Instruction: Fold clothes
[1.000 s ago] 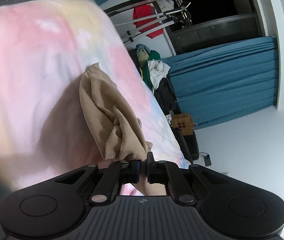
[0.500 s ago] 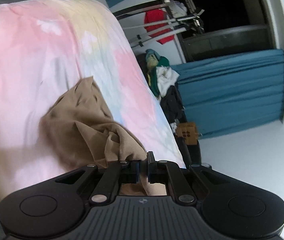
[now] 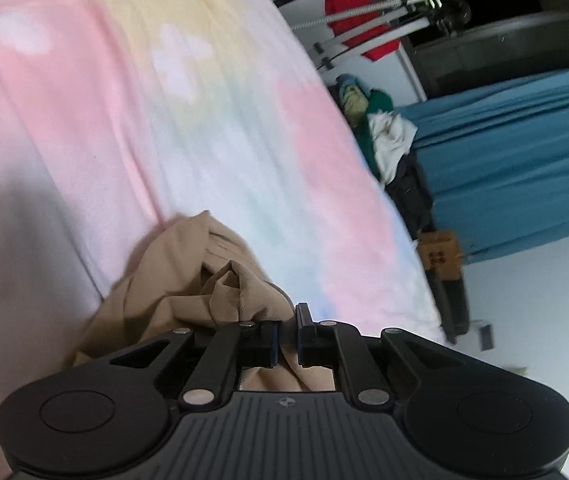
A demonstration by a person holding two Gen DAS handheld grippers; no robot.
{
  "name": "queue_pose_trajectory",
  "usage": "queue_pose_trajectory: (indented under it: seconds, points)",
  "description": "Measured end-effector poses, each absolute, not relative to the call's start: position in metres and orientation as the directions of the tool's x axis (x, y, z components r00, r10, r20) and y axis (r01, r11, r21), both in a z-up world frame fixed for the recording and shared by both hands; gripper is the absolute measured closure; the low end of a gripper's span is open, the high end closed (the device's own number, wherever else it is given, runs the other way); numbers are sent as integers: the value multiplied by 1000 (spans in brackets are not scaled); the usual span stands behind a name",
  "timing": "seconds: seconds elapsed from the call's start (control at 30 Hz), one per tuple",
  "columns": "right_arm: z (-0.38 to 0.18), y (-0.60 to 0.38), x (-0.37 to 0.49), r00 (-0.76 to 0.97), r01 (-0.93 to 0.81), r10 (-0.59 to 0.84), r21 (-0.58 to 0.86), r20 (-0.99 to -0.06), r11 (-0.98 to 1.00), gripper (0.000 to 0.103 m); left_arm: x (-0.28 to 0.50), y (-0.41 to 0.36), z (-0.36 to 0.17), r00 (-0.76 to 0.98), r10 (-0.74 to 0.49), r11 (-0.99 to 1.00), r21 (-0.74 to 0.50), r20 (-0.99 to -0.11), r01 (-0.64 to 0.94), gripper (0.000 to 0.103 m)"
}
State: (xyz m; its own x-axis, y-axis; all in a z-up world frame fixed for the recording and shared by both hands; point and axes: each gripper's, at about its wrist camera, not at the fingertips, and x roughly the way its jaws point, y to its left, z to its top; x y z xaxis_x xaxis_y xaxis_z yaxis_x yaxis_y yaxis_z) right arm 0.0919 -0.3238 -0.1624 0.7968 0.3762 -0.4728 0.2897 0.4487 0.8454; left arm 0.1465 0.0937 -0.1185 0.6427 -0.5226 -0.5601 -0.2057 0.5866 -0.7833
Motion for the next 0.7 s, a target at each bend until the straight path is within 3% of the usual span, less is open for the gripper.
queue_pose_trajectory:
  seconds: [0.17,0.2,0.23,0.27,0.3,0.33,0.43,0.53,0.63,0.7]
  points:
    - [-162,-323,96,790,269,387,836,-475,478,89,150,91,-115,652,-511,639,-755,-560,-147,92]
    - [-160,-322,95,793,248,393,836,-465,490,81,148,89,-113,657,-508,653,-746,-557,-128,91]
    - [-157,-320,93,797,217,402,836,-450,504,74,145,86,-109,663,-512,667,-739,-546,-94,79]
    - [-154,-319,91,802,186,411,835,-434,518,58,143,83,-105,668,-517,680,-731,-536,-60,72]
    - [-149,-317,89,809,156,412,829,-419,537,48,139,80,-99,681,-516,695,-719,-519,-22,58]
    - [-141,-315,85,819,126,407,820,-404,558,44,134,77,-92,695,-514,707,-707,-503,11,44]
    - [-117,-307,75,848,19,395,764,-354,645,42,120,64,-73,741,-472,793,-597,-477,121,28]
    - [-102,-293,72,851,-63,378,643,-364,763,42,117,44,-71,748,-409,881,-439,-523,175,26]
    - [-105,-278,83,833,-74,321,484,-451,872,43,119,25,-78,736,-342,936,-282,-584,212,26]
    - [-119,-270,98,803,-61,294,419,-519,906,44,123,19,-89,715,-326,944,-254,-619,210,27]
